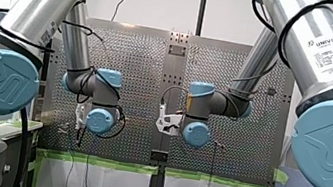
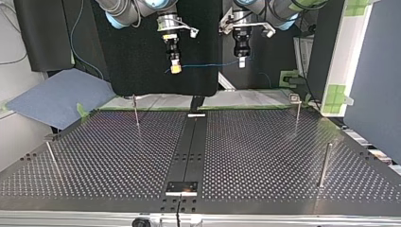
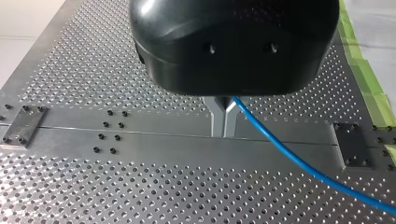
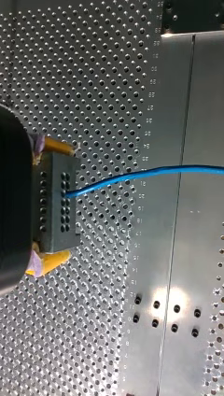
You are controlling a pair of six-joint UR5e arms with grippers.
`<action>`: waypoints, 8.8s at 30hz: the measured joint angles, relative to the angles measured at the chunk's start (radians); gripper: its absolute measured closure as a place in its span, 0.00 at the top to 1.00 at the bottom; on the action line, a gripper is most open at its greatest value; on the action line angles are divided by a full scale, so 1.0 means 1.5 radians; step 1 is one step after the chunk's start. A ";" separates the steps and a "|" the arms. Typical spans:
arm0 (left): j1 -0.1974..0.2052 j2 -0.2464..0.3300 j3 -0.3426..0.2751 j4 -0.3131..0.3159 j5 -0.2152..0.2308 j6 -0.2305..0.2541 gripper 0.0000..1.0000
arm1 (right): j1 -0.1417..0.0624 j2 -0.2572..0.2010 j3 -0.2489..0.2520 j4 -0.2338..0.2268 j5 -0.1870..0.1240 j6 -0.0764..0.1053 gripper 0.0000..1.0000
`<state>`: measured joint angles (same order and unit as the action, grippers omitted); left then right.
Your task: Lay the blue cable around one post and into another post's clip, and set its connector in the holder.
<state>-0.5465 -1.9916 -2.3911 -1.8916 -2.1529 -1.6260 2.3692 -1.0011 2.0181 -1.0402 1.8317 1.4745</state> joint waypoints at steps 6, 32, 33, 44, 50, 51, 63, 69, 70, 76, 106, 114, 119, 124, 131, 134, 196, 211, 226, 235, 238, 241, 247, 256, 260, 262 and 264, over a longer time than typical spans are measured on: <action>0.000 0.000 0.000 0.000 0.000 0.000 0.00 | 0.000 0.000 0.000 0.000 0.000 0.000 0.00; 0.000 0.000 0.000 0.000 0.000 0.000 0.00 | 0.000 0.000 0.000 0.000 0.000 0.000 0.00; 0.000 0.000 0.000 0.000 0.000 0.000 0.00 | 0.000 0.000 0.000 0.000 0.000 0.000 0.00; 0.000 0.000 0.000 0.000 0.000 0.000 0.00 | 0.000 0.000 0.000 0.000 0.000 0.000 0.00; 0.000 0.000 0.000 0.000 0.000 0.000 0.00 | 0.000 0.000 0.000 0.000 0.000 0.000 0.00; 0.000 0.000 0.000 0.000 0.000 0.000 0.00 | 0.000 0.000 0.000 0.000 0.000 0.000 0.00; 0.000 0.000 0.000 0.000 0.000 0.000 0.00 | 0.000 0.000 0.000 0.000 0.000 0.000 0.00; 0.000 0.000 0.000 0.000 0.000 0.000 0.00 | 0.000 0.000 0.000 0.000 0.000 0.000 0.00; 0.000 0.000 0.000 0.000 0.000 0.000 0.00 | 0.000 0.000 0.000 0.000 0.000 0.000 0.00; 0.000 0.000 0.000 0.000 0.000 0.000 0.00 | 0.000 0.000 0.000 0.000 0.000 0.000 0.00; 0.000 0.000 0.000 0.000 0.000 0.000 0.00 | 0.000 0.000 0.000 0.000 0.000 0.000 0.00; 0.000 0.000 0.000 0.000 0.000 0.000 0.00 | 0.000 0.000 0.000 0.000 0.000 0.000 0.00; 0.000 0.000 0.000 0.000 0.000 0.000 0.00 | 0.000 0.000 0.000 0.000 0.000 0.000 0.00; 0.000 0.000 0.000 0.000 0.000 0.000 0.00 | 0.000 0.000 0.000 0.000 0.000 0.000 0.00; 0.000 0.000 0.000 0.000 0.000 0.000 0.00 | 0.000 0.000 0.000 0.000 0.000 0.000 0.00; 0.000 0.000 0.000 0.000 0.000 0.000 0.00 | 0.000 0.000 0.000 0.000 0.000 0.000 0.00; -0.001 -0.006 -0.016 0.000 0.015 -0.006 0.00 | 0.037 0.012 -0.008 0.026 -0.002 -0.001 0.00; 0.004 -0.006 -0.022 0.006 0.020 -0.012 0.03 | 0.040 0.010 -0.005 0.029 0.002 0.003 0.00; 0.045 0.045 -0.021 0.030 0.033 -0.006 0.05 | 0.043 -0.069 0.019 0.110 0.050 0.084 0.00; 0.067 0.052 0.009 -0.001 0.032 -0.003 0.05 | 0.034 -0.125 0.004 0.166 0.038 0.140 0.00; 0.075 0.061 0.026 -0.019 0.031 -0.005 0.05 | 0.032 -0.146 -0.014 0.187 0.032 0.161 0.00; 0.084 0.075 0.035 -0.036 0.030 -0.012 0.05 | 0.032 -0.164 -0.032 0.205 0.024 0.179 0.00; 0.110 0.105 0.039 -0.067 0.034 -0.032 0.05 | 0.032 -0.186 -0.063 0.237 0.018 0.208 0.00; 0.160 0.156 0.040 -0.118 0.046 -0.058 0.05 | 0.032 -0.192 -0.114 0.288 0.012 0.215 0.00; 0.183 0.179 0.041 -0.141 0.043 -0.067 0.05 | 0.032 -0.192 -0.142 0.316 0.002 0.211 0.00; 0.193 0.189 0.043 -0.151 0.042 -0.070 0.05 | 0.032 -0.193 -0.153 0.327 -0.001 0.210 0.00; 0.204 0.203 0.048 -0.165 0.041 -0.075 0.05 | 0.032 -0.193 -0.166 0.339 -0.005 0.207 0.00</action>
<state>-0.2399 -1.6878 -2.3194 -2.1384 -2.0914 -1.7381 2.4169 -1.2907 1.7693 -0.5311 1.8235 1.7849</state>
